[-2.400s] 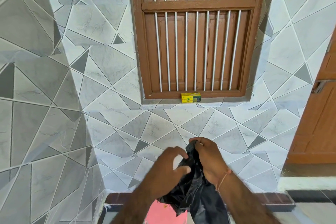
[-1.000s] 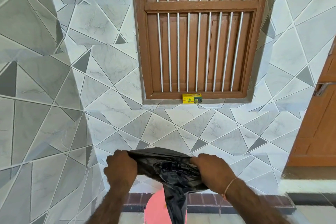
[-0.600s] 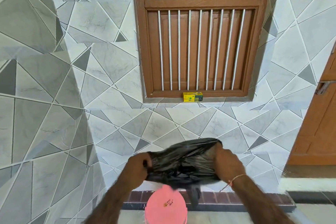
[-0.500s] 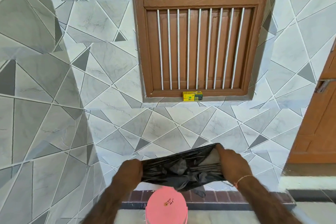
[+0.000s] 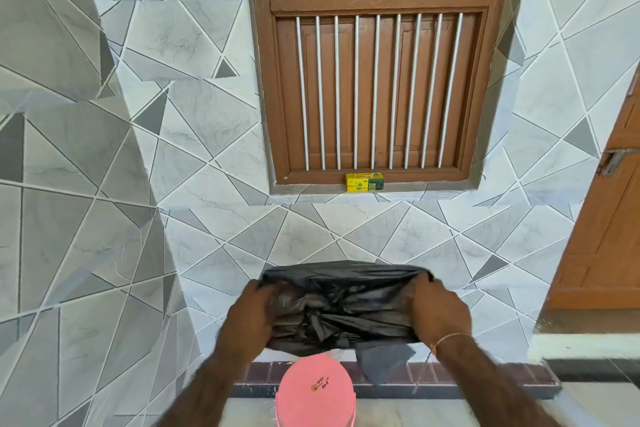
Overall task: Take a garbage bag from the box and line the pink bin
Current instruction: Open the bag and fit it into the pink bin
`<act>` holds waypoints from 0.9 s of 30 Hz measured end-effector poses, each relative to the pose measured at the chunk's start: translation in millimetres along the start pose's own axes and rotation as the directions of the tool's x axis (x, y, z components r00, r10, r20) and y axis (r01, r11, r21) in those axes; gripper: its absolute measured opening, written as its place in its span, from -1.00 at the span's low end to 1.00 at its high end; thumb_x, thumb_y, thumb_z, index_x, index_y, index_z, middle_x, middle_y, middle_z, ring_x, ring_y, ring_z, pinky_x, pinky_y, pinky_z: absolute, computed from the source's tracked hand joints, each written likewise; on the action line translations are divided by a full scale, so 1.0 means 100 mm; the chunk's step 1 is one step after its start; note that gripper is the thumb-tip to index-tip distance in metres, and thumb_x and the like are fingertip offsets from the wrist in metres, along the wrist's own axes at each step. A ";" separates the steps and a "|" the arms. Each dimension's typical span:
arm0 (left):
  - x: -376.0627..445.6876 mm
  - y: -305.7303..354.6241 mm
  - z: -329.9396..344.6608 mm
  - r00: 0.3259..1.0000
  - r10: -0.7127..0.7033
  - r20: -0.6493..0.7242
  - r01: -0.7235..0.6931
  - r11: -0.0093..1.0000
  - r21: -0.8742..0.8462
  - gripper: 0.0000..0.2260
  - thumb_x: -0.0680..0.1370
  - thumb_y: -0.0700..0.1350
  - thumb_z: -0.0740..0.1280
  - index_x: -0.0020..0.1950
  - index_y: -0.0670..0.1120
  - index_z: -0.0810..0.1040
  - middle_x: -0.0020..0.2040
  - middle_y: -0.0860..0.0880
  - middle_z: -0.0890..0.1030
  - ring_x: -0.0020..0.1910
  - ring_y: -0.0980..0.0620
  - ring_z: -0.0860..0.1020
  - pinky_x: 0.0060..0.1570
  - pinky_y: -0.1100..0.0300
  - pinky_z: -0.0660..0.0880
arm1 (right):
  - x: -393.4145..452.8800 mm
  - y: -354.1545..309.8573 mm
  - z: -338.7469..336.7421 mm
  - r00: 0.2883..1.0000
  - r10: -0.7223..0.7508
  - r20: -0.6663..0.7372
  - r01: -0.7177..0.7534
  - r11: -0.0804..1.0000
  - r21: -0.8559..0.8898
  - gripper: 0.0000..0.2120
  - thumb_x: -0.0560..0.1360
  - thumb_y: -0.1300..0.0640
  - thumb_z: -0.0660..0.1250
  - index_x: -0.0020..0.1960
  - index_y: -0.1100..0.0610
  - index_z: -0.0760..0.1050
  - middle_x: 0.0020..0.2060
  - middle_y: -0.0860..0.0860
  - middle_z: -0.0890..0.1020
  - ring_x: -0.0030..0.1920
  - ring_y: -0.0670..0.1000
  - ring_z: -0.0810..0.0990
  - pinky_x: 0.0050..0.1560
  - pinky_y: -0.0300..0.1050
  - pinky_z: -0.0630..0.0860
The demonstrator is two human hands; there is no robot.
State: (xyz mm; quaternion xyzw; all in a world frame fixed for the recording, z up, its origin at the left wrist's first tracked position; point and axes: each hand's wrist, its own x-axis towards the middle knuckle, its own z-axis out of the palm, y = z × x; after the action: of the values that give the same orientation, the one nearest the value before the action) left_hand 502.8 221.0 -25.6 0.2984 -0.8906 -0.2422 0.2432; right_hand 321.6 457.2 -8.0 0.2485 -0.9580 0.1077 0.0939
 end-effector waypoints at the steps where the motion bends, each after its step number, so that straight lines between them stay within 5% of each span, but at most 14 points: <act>1: -0.01 -0.08 -0.02 0.993 0.055 0.106 -0.073 0.981 0.181 -0.80 0.54 -0.18 0.25 0.14 -0.01 0.50 0.05 0.02 0.54 0.01 -0.06 0.60 0.08 0.07 0.54 | 0.04 0.10 -0.01 1.000 0.008 -0.019 -0.008 1.000 -0.017 -0.71 0.52 0.19 0.08 0.24 0.11 0.28 0.06 0.11 0.57 0.04 0.20 0.64 -0.03 0.02 0.53; 5: -0.06 -0.24 -0.15 0.986 -0.076 0.147 -0.004 0.878 0.478 -0.86 0.57 -0.07 0.21 0.09 -0.04 0.48 -0.08 0.00 0.53 0.04 -0.04 0.60 0.07 0.07 0.57 | 0.11 0.37 -0.03 0.997 -0.081 0.008 0.081 0.991 -0.109 -0.56 0.53 0.21 0.09 0.39 0.02 0.20 0.06 0.10 0.52 0.02 0.20 0.64 -0.04 0.03 0.53; 7: -0.02 -0.23 -0.17 0.994 -0.110 -0.004 0.100 0.892 0.441 -0.82 0.56 -0.12 0.25 0.14 -0.09 0.53 0.04 -0.05 0.61 0.08 -0.07 0.61 0.10 0.06 0.57 | 0.11 0.33 -0.01 0.989 -0.143 0.032 0.147 0.976 -0.159 -0.60 0.53 0.19 0.11 0.36 0.02 0.27 0.07 0.09 0.51 0.02 0.17 0.64 -0.04 0.02 0.54; 9: 0.07 -0.24 -0.15 0.950 -0.257 -0.177 0.287 0.942 0.173 -0.81 0.54 -0.19 0.26 0.11 -0.16 0.57 0.05 -0.15 0.65 0.04 -0.17 0.63 0.09 0.00 0.56 | 0.10 0.28 0.00 0.988 -0.148 0.044 0.154 0.967 -0.203 -0.68 0.53 0.20 0.11 0.25 0.06 0.42 0.08 0.07 0.51 0.03 0.14 0.64 -0.02 0.01 0.55; 11: 0.11 -0.16 -0.19 0.845 -0.478 -0.238 0.398 0.861 -0.315 -0.85 0.51 -0.23 0.29 0.05 -0.18 0.57 0.00 -0.20 0.66 -0.05 -0.23 0.62 0.03 -0.04 0.57 | 0.10 0.26 0.01 0.992 -0.120 0.044 0.127 0.968 -0.216 -0.73 0.52 0.20 0.15 0.17 0.09 0.49 0.07 0.07 0.53 0.06 0.13 0.63 0.01 0.02 0.56; 13: 0.11 -0.04 -0.18 0.749 -0.656 -0.092 0.372 0.532 -0.761 -0.88 0.51 -0.26 0.31 0.04 -0.18 0.54 -0.03 -0.19 0.63 -0.07 -0.21 0.59 -0.04 0.00 0.57 | 0.12 0.23 0.04 0.999 -0.041 0.029 0.045 0.989 -0.141 -0.74 0.51 0.11 0.17 0.14 0.08 0.52 0.05 0.07 0.56 0.06 0.14 0.63 0.02 0.00 0.54; 14: 0.10 0.04 -0.17 0.724 -0.689 -0.021 0.323 0.366 -0.873 -0.88 0.51 -0.30 0.32 0.04 -0.18 0.53 -0.03 -0.19 0.61 -0.07 -0.21 0.56 -0.07 0.04 0.56 | 0.13 0.21 0.05 0.999 0.018 0.036 -0.017 0.999 -0.050 -0.73 0.52 0.04 0.16 0.13 0.08 0.53 0.04 0.07 0.58 0.07 0.15 0.63 0.02 -0.01 0.53; 15: 0.08 0.08 -0.16 0.724 -0.689 -0.014 0.287 0.319 -0.903 -0.86 0.51 -0.33 0.33 0.04 -0.19 0.51 -0.02 -0.20 0.60 -0.06 -0.20 0.55 -0.09 0.08 0.55 | 0.15 0.19 0.05 0.995 0.084 0.058 -0.087 0.995 0.051 -0.69 0.52 -0.03 0.15 0.11 0.09 0.54 0.05 0.09 0.60 0.07 0.17 0.63 0.02 -0.02 0.52; 17: 0.09 0.02 -0.14 0.806 -0.569 -0.162 0.290 0.618 -0.730 -0.81 0.49 -0.32 0.35 0.08 -0.17 0.52 0.03 -0.19 0.61 -0.04 -0.20 0.57 -0.03 0.08 0.54 | 0.19 0.21 0.05 0.978 0.180 0.105 -0.197 0.961 0.192 -0.67 0.50 -0.09 0.21 0.10 0.11 0.54 0.07 0.12 0.63 0.07 0.21 0.63 0.03 -0.02 0.53; 18: 0.10 -0.06 -0.13 0.884 -0.418 -0.212 0.289 0.843 -0.454 -0.80 0.51 -0.29 0.34 0.12 -0.16 0.51 0.06 -0.17 0.62 -0.01 -0.18 0.59 0.05 0.04 0.56 | 0.21 0.26 0.04 0.971 0.219 0.095 -0.235 0.950 0.208 -0.69 0.49 -0.03 0.25 0.11 0.13 0.53 0.08 0.15 0.63 0.08 0.23 0.62 0.04 -0.01 0.55; 19: 0.09 -0.14 -0.14 0.946 -0.281 -0.160 0.262 0.956 -0.128 -0.81 0.54 -0.23 0.31 0.15 -0.14 0.50 0.07 -0.14 0.62 0.03 -0.16 0.62 0.12 0.00 0.56 | 0.23 0.33 0.02 0.963 0.259 0.078 -0.270 0.943 0.194 -0.72 0.47 0.06 0.25 0.12 0.16 0.51 0.10 0.17 0.63 0.09 0.25 0.62 0.05 0.02 0.55; 20: 0.08 -0.19 -0.16 0.976 -0.205 -0.074 0.215 0.963 0.161 -0.83 0.57 -0.17 0.27 0.15 -0.12 0.48 0.07 -0.10 0.62 0.06 -0.13 0.63 0.14 0.02 0.57 | 0.25 0.40 0.00 0.957 0.285 0.064 -0.291 0.943 0.161 -0.73 0.46 0.14 0.22 0.13 0.18 0.50 0.11 0.18 0.62 0.10 0.26 0.61 0.06 0.03 0.55; 22: 0.02 -0.27 -0.19 0.977 -0.207 0.045 0.172 0.901 0.398 -0.78 0.57 -0.08 0.28 0.19 -0.09 0.47 0.09 -0.05 0.62 0.08 -0.06 0.64 0.13 0.08 0.58 | 0.28 0.51 0.01 0.965 0.252 0.066 -0.257 0.962 0.090 -0.70 0.45 0.22 0.16 0.15 0.18 0.49 0.13 0.18 0.60 0.13 0.26 0.60 0.09 0.04 0.55; 27: 0.06 -0.34 -0.14 0.945 -0.259 0.199 0.149 0.884 0.444 -0.63 0.60 -0.03 0.20 0.40 -0.04 0.36 0.36 -0.04 0.48 0.32 -0.10 0.50 0.34 0.03 0.40 | 0.24 0.43 0.04 0.975 0.097 0.199 -0.076 0.991 -0.113 -0.68 0.50 0.16 0.14 0.23 0.11 0.43 0.17 0.10 0.57 0.19 0.18 0.59 0.14 0.00 0.52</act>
State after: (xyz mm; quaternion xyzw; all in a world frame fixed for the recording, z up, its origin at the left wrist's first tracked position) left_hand 520.7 189.5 -32.5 0.4035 -0.9085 -0.1040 0.0304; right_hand 278.7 481.8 -13.4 0.2110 -0.9768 0.0353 0.0034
